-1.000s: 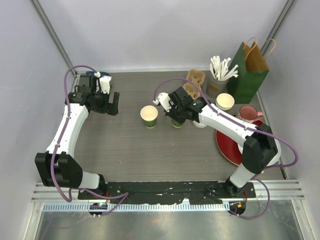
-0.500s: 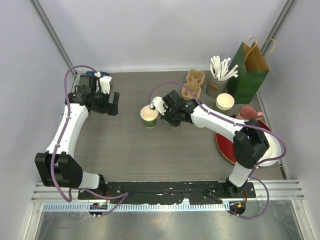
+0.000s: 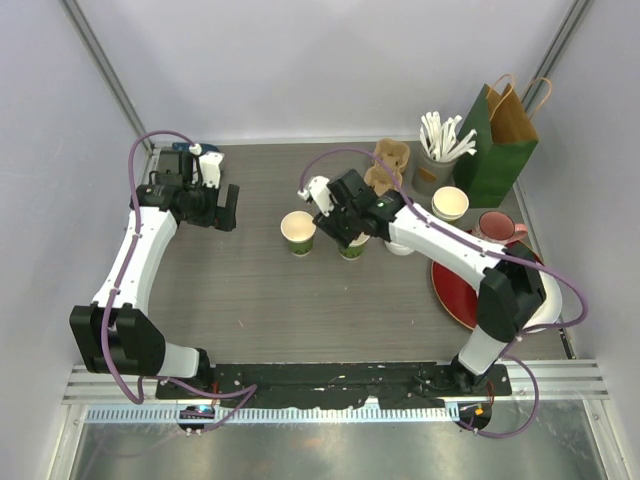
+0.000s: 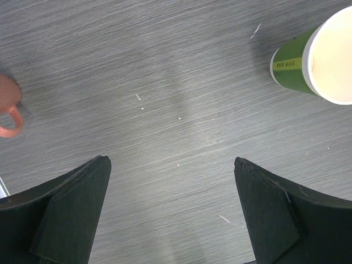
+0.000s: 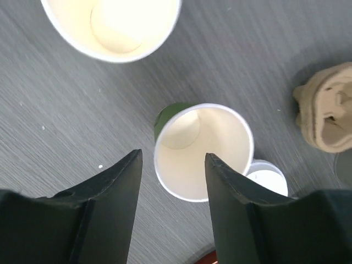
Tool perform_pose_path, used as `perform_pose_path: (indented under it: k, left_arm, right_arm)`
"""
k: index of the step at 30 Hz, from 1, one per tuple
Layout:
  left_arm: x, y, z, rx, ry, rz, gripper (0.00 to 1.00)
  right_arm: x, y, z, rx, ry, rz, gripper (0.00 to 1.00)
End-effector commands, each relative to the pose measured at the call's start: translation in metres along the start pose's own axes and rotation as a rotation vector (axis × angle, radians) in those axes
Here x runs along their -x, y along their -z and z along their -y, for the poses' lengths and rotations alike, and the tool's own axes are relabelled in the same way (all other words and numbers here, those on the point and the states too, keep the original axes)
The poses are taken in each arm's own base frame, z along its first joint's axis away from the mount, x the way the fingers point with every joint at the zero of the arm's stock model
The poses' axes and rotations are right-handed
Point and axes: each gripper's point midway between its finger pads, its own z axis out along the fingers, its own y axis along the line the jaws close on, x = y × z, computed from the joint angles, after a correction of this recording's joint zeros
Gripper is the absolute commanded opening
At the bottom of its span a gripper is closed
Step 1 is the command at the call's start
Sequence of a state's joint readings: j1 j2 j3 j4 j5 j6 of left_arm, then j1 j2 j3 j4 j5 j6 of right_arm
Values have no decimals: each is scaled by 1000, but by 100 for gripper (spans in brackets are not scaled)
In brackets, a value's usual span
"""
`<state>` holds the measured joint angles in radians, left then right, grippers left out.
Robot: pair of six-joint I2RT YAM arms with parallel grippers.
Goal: Pack the takeout coffee
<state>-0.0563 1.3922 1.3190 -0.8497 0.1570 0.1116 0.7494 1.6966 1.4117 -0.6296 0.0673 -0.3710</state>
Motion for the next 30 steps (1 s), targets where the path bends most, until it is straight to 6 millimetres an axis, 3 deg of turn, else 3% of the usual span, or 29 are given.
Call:
perform_pose_path:
  k: [1,2,4,6,11,14,20,30]
  left_arm:
    - [1,2,-2,5,-4,7,100]
    - [1,2,-2,5,-4,10,100]
    - [1,2,-2,3,-2,9,100]
    - [2,2,-2,1,-3,13,100]
    - [0,1,-2,-2,-4,2,100]
    - [0,0,0,-14,-3,0,100]
    - [-1,1,1,-16,-2,-2,100]
    - [-2,1,0,-13,-5,-2,100]
  right_arm:
    - [56,69,63,-201,-307,254,52]
    - [47,73,86,-245,-393,267,49]
    - [32,84,109,-327,-529,289,38]
    - [4,75,122,-364,-602,261,35]
    - [-55,30,102,-279,-556,35,36]
    - [-76,9,93,-209,-528,-30,36]
    - [-82,-6,99,-220,-493,-58,42]
    - [-103,-28,96,-215,-469,-152,38]
